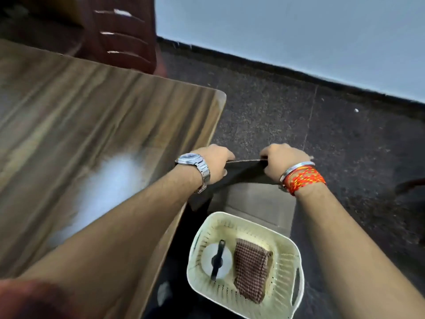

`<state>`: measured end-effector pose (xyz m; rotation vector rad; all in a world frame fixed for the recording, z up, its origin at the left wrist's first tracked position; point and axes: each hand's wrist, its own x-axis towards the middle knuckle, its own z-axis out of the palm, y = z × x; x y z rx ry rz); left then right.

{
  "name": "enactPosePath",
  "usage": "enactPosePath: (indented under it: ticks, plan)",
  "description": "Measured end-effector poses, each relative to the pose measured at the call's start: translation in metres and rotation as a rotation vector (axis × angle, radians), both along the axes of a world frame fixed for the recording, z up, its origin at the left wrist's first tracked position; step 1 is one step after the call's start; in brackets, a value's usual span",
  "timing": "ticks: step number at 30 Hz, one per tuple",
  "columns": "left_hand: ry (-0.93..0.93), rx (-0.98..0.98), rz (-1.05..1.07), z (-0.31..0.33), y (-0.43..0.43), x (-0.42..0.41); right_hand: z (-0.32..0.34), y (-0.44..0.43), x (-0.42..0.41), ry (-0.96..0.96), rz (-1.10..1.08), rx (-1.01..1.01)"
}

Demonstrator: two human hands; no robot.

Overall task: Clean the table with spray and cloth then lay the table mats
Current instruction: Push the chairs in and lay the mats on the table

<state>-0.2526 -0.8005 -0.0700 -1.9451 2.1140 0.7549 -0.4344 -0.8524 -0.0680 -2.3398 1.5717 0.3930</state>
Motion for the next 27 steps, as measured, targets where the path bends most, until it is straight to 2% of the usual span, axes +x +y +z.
enactPosePath:
  ticks: [5,10,19,24,27]
  plan:
    - [-0.02,-0.171,0.177,0.086,0.058,0.067,0.085,0.039,0.078,-0.067,0.175,-0.253]
    - [-0.103,-0.281,0.376,0.133,0.178,0.177,0.122,0.127,0.197,-0.255,0.378,-0.34]
    - [-0.216,-0.3,0.696,0.103,0.401,0.337,0.075,0.305,0.401,-0.399,0.639,-0.318]
    - [-0.315,-0.337,0.78,0.078,0.459,0.377,0.055,0.354,0.466,-0.26,0.688,-0.239]
    - [-0.324,-0.359,0.825,0.069,0.471,0.402,0.057,0.36,0.497,-0.254,0.74,-0.283]
